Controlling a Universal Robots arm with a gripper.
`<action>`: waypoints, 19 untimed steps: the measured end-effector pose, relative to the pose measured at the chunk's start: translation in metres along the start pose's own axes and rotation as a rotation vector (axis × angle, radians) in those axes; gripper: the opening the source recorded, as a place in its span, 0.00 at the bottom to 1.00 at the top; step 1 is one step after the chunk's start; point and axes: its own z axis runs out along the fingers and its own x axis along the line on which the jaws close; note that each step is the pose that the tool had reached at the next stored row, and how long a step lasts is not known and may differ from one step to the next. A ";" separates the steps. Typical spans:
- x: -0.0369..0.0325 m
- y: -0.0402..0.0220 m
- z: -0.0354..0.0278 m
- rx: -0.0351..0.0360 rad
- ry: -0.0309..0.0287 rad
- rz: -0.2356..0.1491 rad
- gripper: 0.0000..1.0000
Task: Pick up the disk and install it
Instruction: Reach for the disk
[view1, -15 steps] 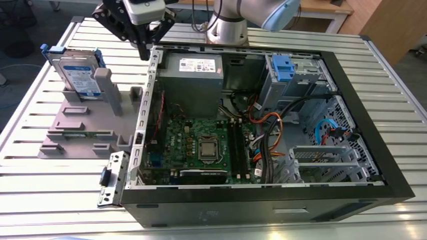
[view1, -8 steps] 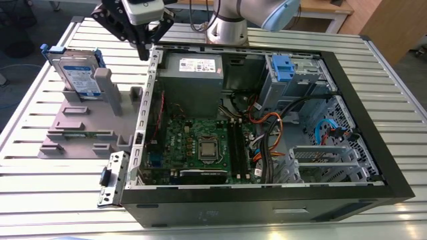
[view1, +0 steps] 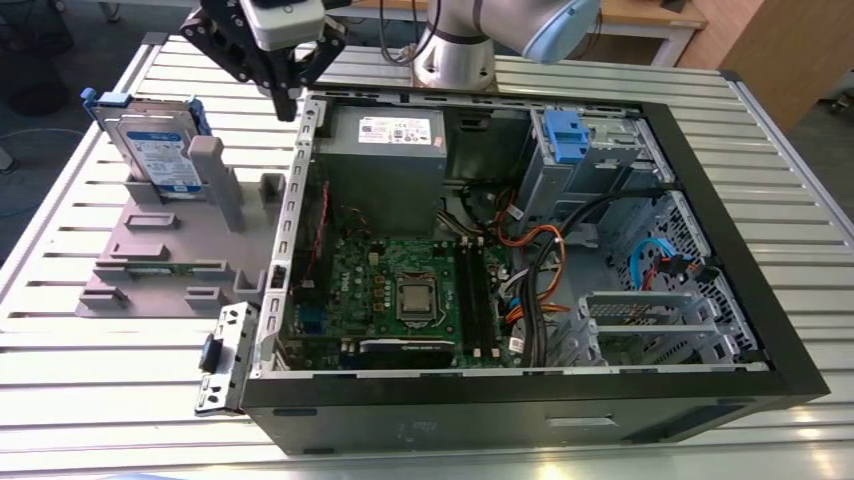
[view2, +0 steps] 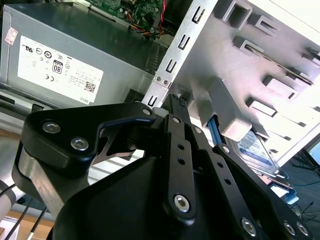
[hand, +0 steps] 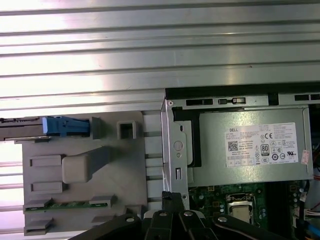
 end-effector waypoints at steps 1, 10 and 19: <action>0.0002 0.0000 0.0000 0.0000 0.0000 0.000 0.11; 0.0021 -0.0002 0.0004 0.0000 0.0000 0.000 0.11; 0.0037 -0.0003 0.0008 0.0000 0.0000 0.000 0.11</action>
